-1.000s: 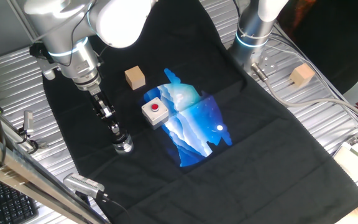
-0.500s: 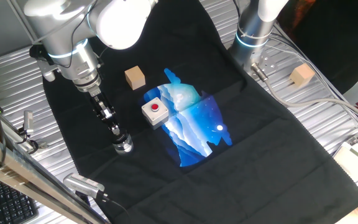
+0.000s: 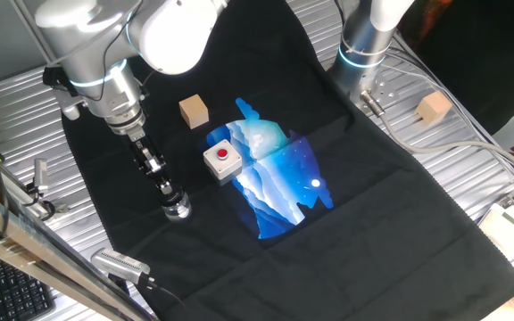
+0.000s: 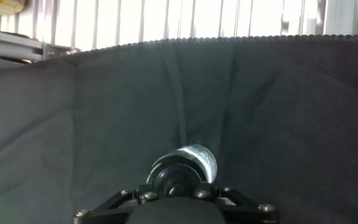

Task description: Screw the lid onto the jar

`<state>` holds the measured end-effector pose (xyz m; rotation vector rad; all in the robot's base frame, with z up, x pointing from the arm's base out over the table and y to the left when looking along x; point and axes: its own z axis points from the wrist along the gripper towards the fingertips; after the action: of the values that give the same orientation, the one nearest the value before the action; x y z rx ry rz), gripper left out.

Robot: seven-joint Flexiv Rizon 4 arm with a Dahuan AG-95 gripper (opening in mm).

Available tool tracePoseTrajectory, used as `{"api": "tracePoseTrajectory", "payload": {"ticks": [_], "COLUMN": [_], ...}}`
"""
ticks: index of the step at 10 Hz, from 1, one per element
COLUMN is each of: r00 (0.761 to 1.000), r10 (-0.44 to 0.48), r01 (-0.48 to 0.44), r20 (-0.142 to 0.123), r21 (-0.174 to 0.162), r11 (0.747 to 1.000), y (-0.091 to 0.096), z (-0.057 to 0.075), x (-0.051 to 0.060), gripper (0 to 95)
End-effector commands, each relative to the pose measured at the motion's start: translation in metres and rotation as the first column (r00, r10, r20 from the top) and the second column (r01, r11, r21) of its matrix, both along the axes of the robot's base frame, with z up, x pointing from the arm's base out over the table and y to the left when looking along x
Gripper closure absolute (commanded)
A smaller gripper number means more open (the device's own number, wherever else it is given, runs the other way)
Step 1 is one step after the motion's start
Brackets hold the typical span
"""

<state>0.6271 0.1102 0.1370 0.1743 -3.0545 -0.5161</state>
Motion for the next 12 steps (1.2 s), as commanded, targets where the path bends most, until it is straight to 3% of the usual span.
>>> {"api": "tracePoseTrajectory", "payload": {"ticks": [1,5,6,9,10,12], "r00": [1.0,1.0,1.0,0.999,0.999,0.998], "r10": [0.003,0.006,0.009,0.027,0.029,0.049], "r01": [-0.003,-0.006,-0.009,-0.027,-0.03,-0.051], "r20": [0.001,0.005,0.007,0.017,0.019,0.03], "r21": [0.002,0.005,0.005,0.022,0.029,0.036], "r11": [1.0,1.0,1.0,0.999,0.999,0.998], "y": [-0.0017,-0.0038,-0.0038,-0.0036,-0.0033,0.0002], "z": [-0.0006,-0.0019,-0.0019,-0.0021,-0.0023,-0.0056], "x": [-0.0014,-0.0024,-0.0024,-0.0024,-0.0023,-0.001], "gripper": [57.0,57.0,38.0,38.0,19.0,19.0]}}
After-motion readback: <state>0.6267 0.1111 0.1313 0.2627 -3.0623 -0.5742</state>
